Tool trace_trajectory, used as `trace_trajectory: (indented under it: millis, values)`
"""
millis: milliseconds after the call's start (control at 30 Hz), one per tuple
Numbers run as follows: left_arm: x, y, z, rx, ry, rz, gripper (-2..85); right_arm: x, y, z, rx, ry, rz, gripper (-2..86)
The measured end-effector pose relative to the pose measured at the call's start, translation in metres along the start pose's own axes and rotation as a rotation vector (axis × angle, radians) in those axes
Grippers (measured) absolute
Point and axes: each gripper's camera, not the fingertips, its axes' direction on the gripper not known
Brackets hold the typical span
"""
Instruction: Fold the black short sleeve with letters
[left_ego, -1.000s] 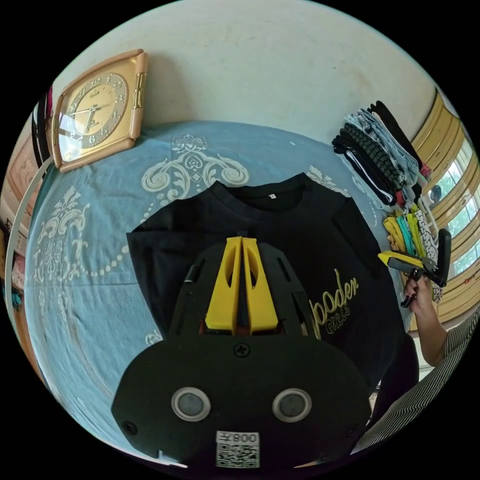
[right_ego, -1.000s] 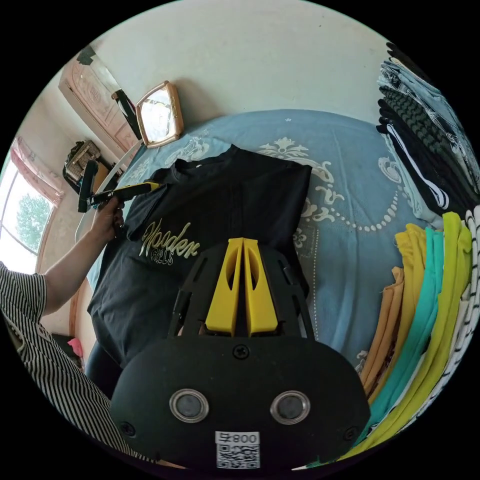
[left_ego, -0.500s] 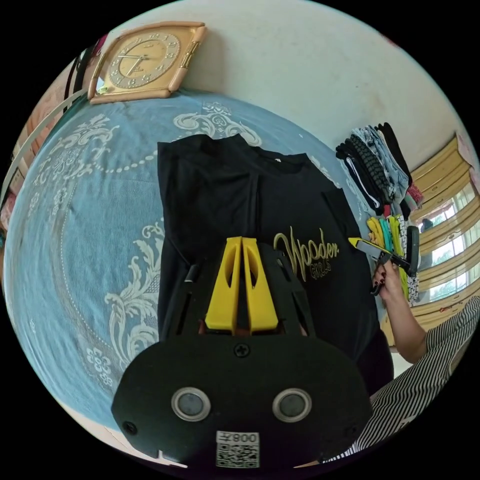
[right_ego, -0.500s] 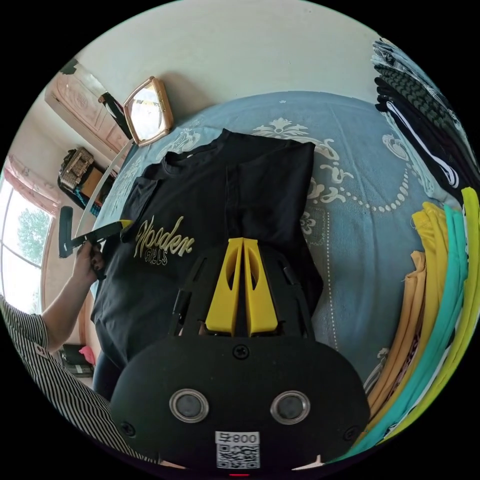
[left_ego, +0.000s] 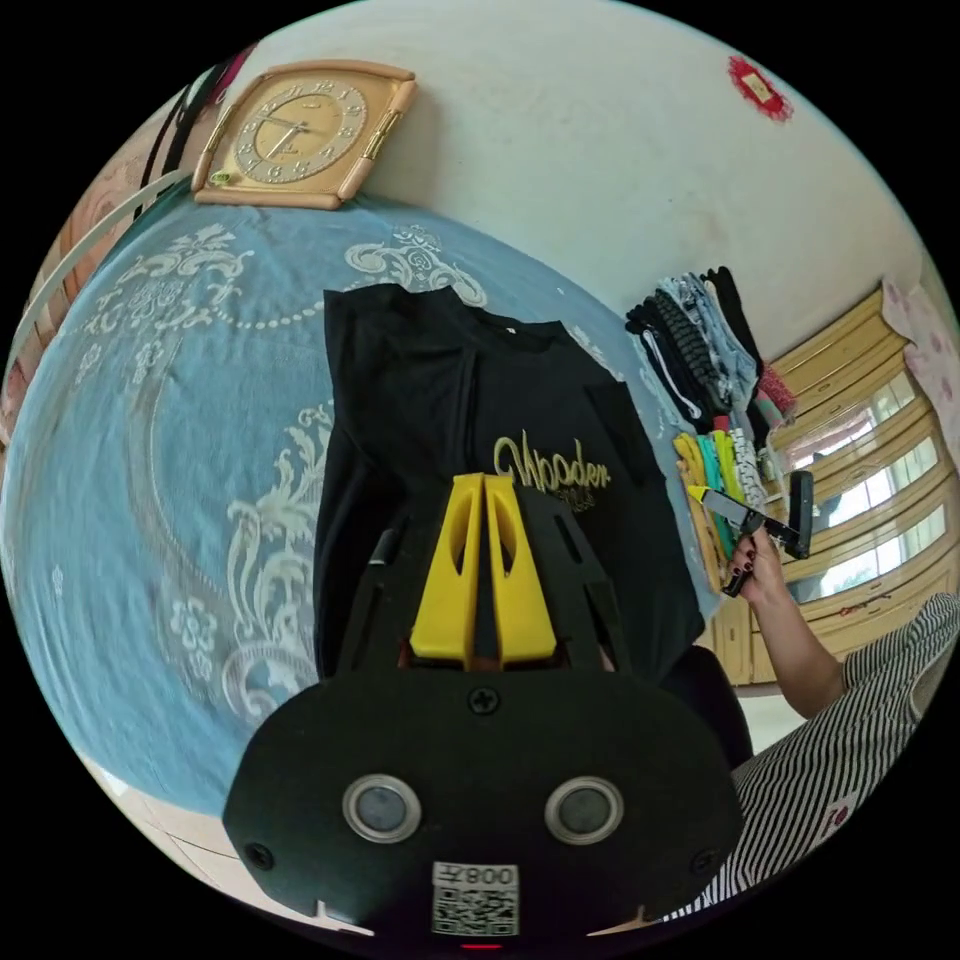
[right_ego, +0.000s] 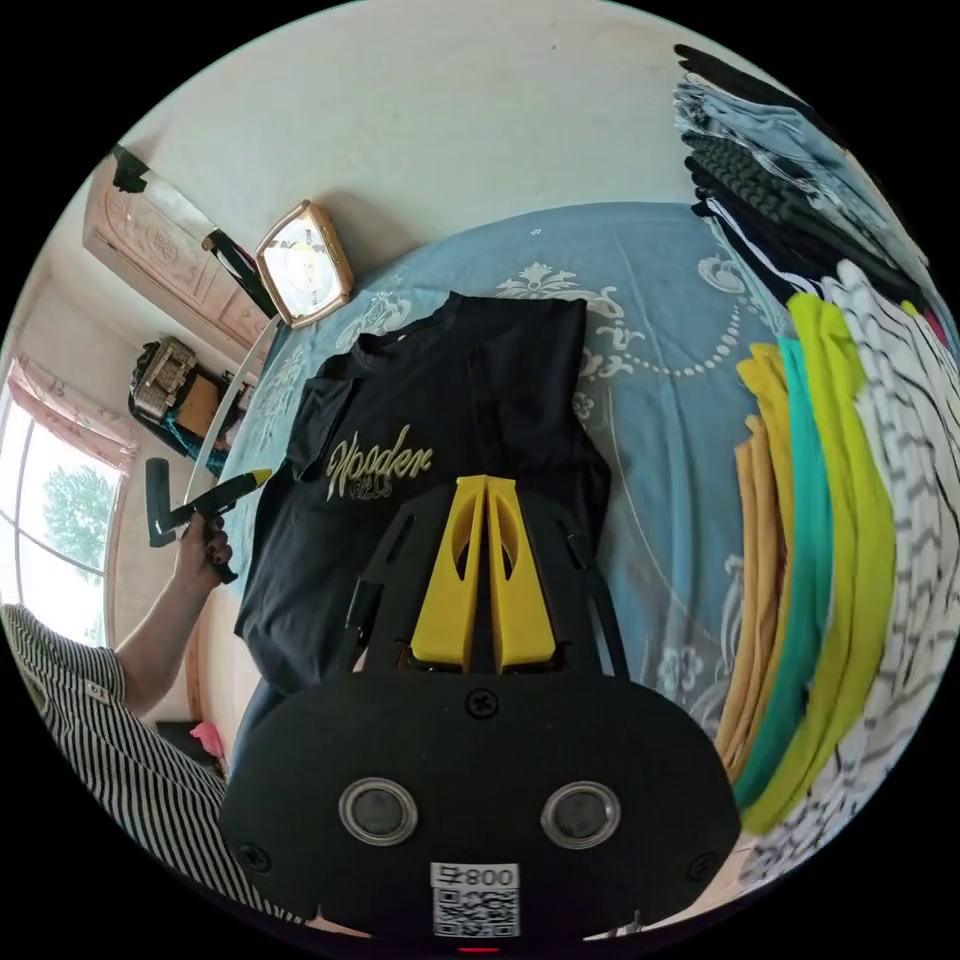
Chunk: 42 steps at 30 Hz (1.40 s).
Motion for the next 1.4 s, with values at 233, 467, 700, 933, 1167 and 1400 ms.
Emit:
trace_trajectory:
  millis: [233,467,700,933,1167,1400]
  values:
    - [-0.006,0.114,-0.070,-0.010,-0.010,-0.052,0.1,-0.005,0.093,-0.078,-0.099,0.163,0.048,0.1]
    - [0.006,0.183,-0.047,-0.297,-0.277,0.042,0.2,-0.012,0.154,-0.043,-0.299,0.318,-0.007,0.2]
    - [-0.026,0.214,-0.079,-0.303,-0.118,-0.134,0.7,-0.008,0.165,-0.062,-0.288,0.310,-0.037,0.1]
    - [-0.080,0.295,-0.163,-0.061,0.019,-0.371,6.0,0.033,0.180,-0.119,-0.259,0.145,0.033,0.5]
    - [-0.141,0.370,-0.182,-0.040,0.153,-0.618,11.2,0.086,0.214,-0.159,-0.211,0.081,0.188,3.9]
    - [-0.159,0.392,-0.177,-0.074,0.257,-0.633,11.3,0.109,0.223,-0.164,-0.226,0.005,0.256,6.3]
